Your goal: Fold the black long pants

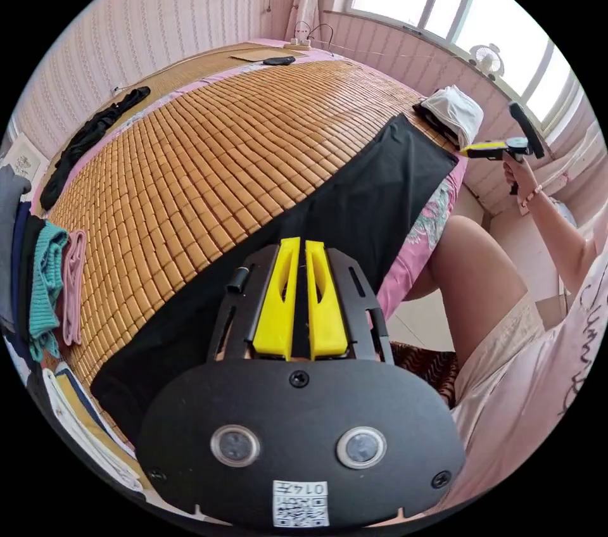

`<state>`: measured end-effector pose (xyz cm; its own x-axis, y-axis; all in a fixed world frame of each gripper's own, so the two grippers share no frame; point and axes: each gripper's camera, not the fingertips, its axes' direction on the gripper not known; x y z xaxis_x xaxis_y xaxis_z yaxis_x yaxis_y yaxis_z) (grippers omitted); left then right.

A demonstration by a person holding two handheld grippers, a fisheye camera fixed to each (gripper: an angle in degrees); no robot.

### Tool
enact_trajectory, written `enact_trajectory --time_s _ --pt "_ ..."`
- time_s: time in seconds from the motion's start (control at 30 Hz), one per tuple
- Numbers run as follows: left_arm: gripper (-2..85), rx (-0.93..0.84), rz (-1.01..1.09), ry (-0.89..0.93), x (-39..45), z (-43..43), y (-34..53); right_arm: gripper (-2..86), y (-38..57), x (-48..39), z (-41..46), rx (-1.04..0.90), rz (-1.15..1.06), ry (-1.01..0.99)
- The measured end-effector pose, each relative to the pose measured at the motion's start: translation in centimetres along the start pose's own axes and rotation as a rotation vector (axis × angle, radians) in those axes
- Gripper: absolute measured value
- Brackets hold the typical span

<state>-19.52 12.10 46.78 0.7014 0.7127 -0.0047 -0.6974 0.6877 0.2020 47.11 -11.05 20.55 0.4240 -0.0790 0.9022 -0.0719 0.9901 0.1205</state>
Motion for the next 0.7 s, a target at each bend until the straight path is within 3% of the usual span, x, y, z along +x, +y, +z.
enact_trajectory --time_s 0.07,0.2,0.27,0.37,0.57,0.7 --pt "-0.6 0.012 -0.026 0.061 2.4 0.9 2.1 -0.1 -5.1 -9.9 2.6 0.015 -0.276 -0.253" --pt "-0.9 0.001 -0.051 0.043 4.6 2.7 4.3 -0.3 -11.3 -22.5 7.9 -0.077 -0.535 -0.240" --pt "-1.0 0.008 -0.043 0.015 4.4 3.0 5.0 -0.3 -14.2 -28.1 11.4 -0.210 -0.636 -0.224" --pt "-0.9 0.034 -0.047 0.039 3.7 3.2 6.2 -0.4 -15.8 -31.6 14.5 -0.280 -0.679 -0.094" --pt "-0.2 0.066 -0.071 0.090 1.6 0.0 7.6 -0.2 -19.1 -32.6 16.4 -0.423 -0.565 -0.225" --pt "3.7 0.213 -0.251 -0.150 -6.8 -10.3 12.1 0.4 -19.7 -35.0 13.7 -0.303 -0.623 -0.169"
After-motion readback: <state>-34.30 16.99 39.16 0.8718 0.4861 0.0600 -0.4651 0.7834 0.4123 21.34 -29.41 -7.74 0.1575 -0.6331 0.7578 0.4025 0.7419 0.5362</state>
